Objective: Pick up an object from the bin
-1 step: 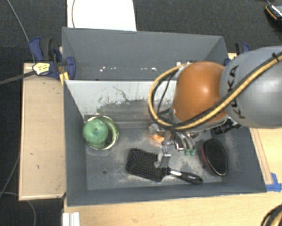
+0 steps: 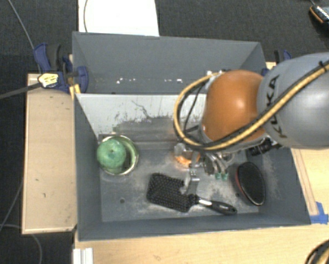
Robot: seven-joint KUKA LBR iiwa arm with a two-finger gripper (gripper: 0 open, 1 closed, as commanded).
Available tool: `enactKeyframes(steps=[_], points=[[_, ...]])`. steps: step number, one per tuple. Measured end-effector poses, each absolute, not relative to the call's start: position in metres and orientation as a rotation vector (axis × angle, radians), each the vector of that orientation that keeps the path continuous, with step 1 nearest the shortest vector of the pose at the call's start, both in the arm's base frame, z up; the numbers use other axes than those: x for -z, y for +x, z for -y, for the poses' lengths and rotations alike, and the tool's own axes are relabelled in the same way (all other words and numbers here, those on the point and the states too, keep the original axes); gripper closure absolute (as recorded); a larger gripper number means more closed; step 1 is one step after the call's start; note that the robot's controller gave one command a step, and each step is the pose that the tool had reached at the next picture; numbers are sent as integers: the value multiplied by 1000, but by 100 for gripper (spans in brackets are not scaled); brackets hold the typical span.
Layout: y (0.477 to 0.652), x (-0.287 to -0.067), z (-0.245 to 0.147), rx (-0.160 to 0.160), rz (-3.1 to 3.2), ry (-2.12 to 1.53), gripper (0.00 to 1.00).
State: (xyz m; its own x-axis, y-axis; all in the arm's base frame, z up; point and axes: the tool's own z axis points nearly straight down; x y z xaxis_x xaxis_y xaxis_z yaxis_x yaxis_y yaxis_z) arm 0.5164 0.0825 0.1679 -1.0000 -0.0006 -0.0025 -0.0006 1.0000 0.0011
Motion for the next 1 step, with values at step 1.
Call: enactKeyframes(steps=[1], points=[[502,-69,-104,-1,-3117,419,0]])
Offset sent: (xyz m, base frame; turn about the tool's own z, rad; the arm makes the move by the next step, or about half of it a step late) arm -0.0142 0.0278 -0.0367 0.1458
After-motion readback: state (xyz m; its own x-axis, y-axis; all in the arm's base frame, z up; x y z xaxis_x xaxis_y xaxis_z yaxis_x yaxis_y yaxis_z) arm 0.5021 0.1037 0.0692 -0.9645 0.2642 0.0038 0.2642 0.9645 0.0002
